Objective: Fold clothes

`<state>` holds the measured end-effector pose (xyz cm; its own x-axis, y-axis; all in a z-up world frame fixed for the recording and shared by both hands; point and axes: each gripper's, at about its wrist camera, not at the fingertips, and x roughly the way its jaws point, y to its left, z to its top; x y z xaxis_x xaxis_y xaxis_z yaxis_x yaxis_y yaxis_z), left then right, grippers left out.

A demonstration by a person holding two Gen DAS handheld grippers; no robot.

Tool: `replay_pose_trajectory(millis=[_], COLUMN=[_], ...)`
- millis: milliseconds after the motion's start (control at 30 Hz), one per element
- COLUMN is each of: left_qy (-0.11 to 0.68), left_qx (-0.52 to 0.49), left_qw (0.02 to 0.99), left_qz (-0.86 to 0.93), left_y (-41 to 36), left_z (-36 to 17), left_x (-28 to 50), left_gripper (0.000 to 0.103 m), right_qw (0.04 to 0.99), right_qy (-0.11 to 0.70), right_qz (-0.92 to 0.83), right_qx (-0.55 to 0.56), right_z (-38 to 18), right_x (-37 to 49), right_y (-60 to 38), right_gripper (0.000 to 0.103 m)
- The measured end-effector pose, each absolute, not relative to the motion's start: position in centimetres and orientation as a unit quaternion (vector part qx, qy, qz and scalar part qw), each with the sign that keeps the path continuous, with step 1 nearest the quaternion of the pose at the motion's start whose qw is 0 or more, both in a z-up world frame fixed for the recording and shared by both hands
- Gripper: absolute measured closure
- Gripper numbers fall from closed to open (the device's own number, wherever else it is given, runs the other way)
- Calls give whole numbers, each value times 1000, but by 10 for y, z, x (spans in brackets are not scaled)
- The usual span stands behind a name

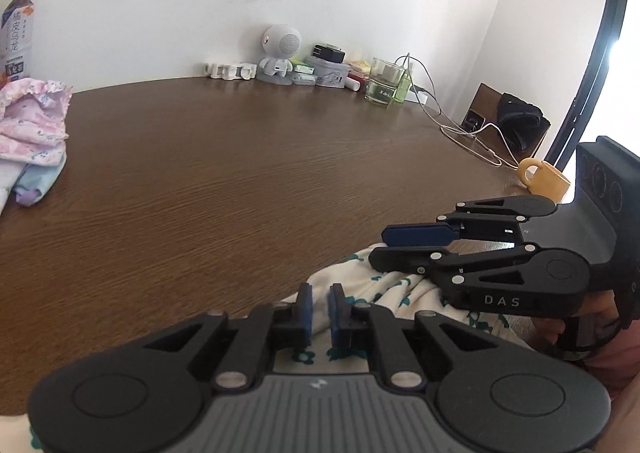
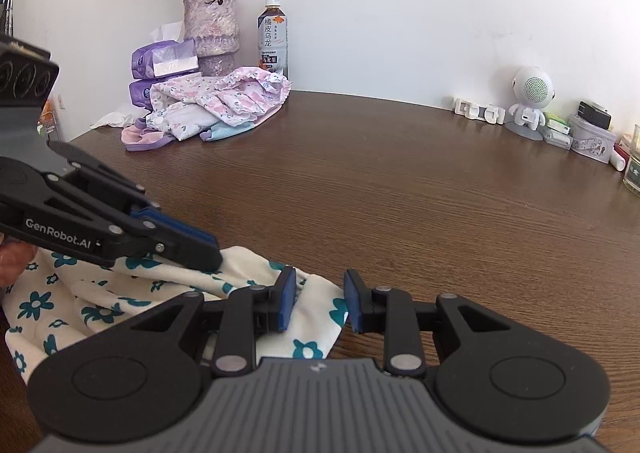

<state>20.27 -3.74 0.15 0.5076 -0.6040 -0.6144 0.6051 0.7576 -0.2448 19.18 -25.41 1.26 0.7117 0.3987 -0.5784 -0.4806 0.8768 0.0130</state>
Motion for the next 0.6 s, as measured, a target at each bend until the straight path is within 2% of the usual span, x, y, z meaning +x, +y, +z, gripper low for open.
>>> replay_pose_trajectory(millis=[200, 400, 500, 600], left_qy=[343, 338, 335, 332], left_qx=[6, 9, 10, 12], left_qw=[873, 876, 877, 880], left_qz=[-347, -345, -343, -339], left_y=[-35, -35, -35, -35], left_z=[0, 0, 0, 0], left_x=[199, 197, 195, 193], left_gripper=[94, 94, 94, 93], right_qw=[924, 936, 932, 927], right_qy=[293, 253, 265, 283], right_qz=[238, 243, 248, 247], right_qx=[-67, -2, 4, -5], right_z=[13, 32, 29, 24], right_x=[191, 165, 154, 149], right_y=[-255, -274, -274, -268], right_gripper=[76, 76, 76, 80])
